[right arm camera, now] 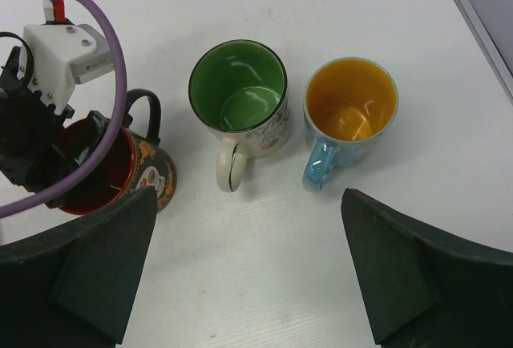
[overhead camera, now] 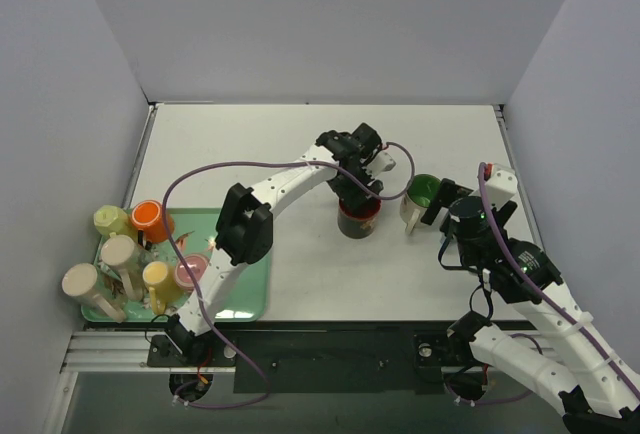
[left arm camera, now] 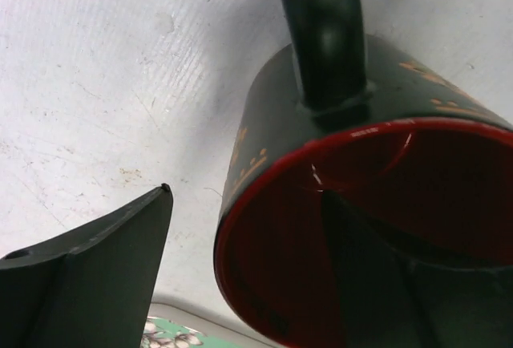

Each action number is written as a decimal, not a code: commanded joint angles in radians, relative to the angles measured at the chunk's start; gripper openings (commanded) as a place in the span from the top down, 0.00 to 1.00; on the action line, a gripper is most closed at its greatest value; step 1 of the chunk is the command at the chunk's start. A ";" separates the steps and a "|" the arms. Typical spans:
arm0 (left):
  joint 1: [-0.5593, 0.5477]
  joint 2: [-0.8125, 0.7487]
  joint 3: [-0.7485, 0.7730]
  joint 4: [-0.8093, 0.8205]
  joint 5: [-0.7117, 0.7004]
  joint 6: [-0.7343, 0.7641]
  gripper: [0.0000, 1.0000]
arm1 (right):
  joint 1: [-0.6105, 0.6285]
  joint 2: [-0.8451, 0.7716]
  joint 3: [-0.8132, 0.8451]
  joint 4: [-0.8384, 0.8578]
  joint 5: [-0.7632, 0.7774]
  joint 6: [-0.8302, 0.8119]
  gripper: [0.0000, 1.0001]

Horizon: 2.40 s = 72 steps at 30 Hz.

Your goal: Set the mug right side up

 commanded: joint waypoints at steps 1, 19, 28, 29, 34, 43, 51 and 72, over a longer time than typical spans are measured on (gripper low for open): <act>-0.004 -0.153 0.020 0.011 0.064 0.078 0.13 | -0.007 -0.008 -0.011 -0.012 -0.004 -0.002 0.07; 0.556 -1.055 -0.691 -0.161 0.032 0.207 0.10 | 0.026 -0.024 -0.063 0.027 -0.158 -0.039 0.12; 1.020 -1.452 -1.034 -0.172 0.083 0.294 0.21 | 0.049 0.032 -0.099 0.095 -0.240 -0.094 0.12; 1.089 -1.468 -1.060 -0.179 0.098 0.314 0.26 | 0.049 0.039 -0.096 0.099 -0.245 -0.111 0.12; 1.356 -1.551 -1.210 -0.144 0.155 0.402 0.42 | 0.049 0.107 -0.047 0.103 -0.312 -0.183 0.12; 1.769 -1.537 -1.364 0.030 0.324 0.544 0.39 | 0.051 0.159 -0.039 0.152 -0.359 -0.204 0.12; 1.851 -1.479 -1.488 0.202 0.379 0.566 0.42 | 0.051 0.176 -0.057 0.172 -0.343 -0.174 0.13; 1.851 -1.324 -1.622 0.427 0.489 0.581 0.71 | 0.068 0.256 0.009 0.170 -0.268 -0.126 0.14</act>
